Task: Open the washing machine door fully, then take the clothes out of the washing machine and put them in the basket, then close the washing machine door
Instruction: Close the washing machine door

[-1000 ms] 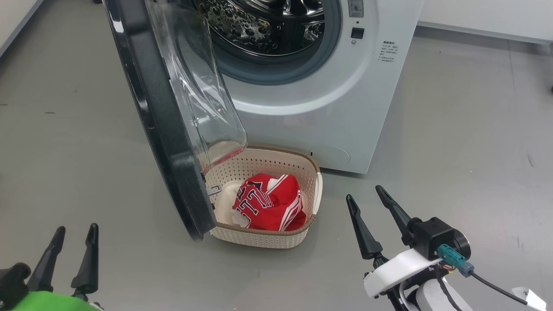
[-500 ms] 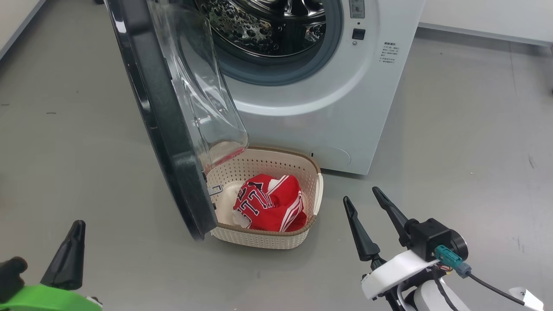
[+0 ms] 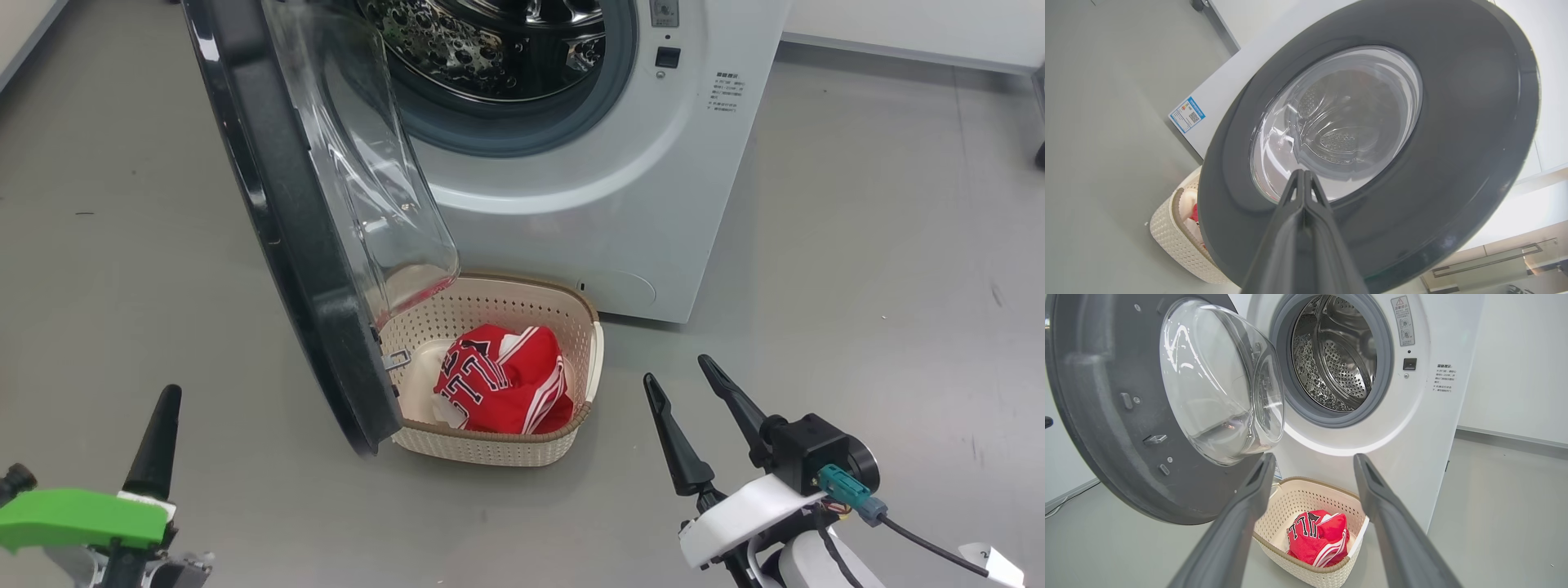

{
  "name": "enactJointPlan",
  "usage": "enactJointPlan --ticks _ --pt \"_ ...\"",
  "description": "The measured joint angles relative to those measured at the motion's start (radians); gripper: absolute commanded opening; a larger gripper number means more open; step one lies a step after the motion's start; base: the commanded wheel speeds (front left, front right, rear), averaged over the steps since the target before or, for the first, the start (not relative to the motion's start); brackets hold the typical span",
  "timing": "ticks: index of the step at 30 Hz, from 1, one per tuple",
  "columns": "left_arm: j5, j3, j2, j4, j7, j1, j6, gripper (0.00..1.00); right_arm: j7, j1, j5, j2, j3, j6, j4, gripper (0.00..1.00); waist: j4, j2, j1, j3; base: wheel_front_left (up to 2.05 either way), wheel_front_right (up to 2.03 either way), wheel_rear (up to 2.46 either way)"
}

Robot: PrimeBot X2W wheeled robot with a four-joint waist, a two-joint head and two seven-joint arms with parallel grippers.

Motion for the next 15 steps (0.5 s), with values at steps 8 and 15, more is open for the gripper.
enactJointPlan --ticks 8,15 --pt "-0.264 0.070 -0.067 0.013 0.127 -0.077 0.084 0.00 0.000 -0.001 0.000 0.000 -0.010 0.000 0.000 1.00 -0.010 0.0000 0.0000 0.006 0.00 0.00 0.00" --pt "-0.425 0.080 -0.089 0.020 0.255 -0.094 0.175 0.00 0.000 -0.001 0.000 0.000 -0.012 0.000 0.001 1.00 -0.013 0.0000 0.0000 0.004 0.00 0.00 0.00"
